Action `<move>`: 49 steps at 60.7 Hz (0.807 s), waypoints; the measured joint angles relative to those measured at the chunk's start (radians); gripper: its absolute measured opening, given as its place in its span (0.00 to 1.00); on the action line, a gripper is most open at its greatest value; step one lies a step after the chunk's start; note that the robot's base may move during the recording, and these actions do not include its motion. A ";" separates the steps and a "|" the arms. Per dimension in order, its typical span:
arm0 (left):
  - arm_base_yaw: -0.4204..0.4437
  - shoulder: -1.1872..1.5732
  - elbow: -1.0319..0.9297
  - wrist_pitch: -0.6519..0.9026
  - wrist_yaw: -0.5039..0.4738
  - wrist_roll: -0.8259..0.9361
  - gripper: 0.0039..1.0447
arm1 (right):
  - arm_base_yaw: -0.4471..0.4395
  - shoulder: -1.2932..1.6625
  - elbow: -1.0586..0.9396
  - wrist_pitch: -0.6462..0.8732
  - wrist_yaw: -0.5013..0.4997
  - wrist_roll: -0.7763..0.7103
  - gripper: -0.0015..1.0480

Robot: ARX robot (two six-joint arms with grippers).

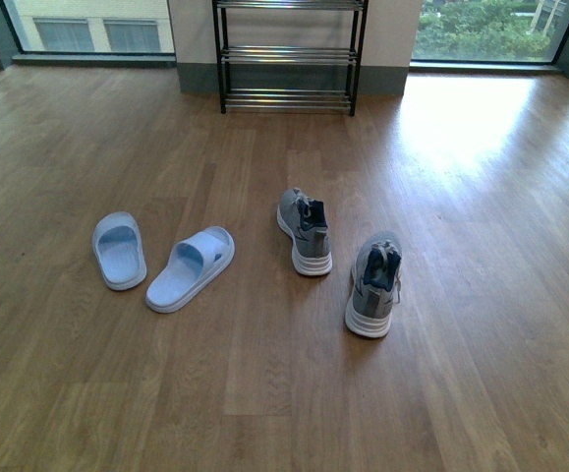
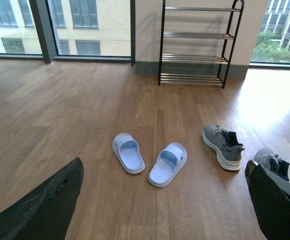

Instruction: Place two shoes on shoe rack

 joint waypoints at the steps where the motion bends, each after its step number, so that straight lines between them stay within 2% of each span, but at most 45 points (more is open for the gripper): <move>1: 0.000 0.000 0.000 0.000 0.000 0.000 0.91 | 0.000 0.000 0.000 0.000 0.000 0.000 0.91; 49: 0.000 0.000 0.000 0.000 -0.001 0.000 0.91 | 0.000 0.000 0.000 0.000 0.000 0.000 0.91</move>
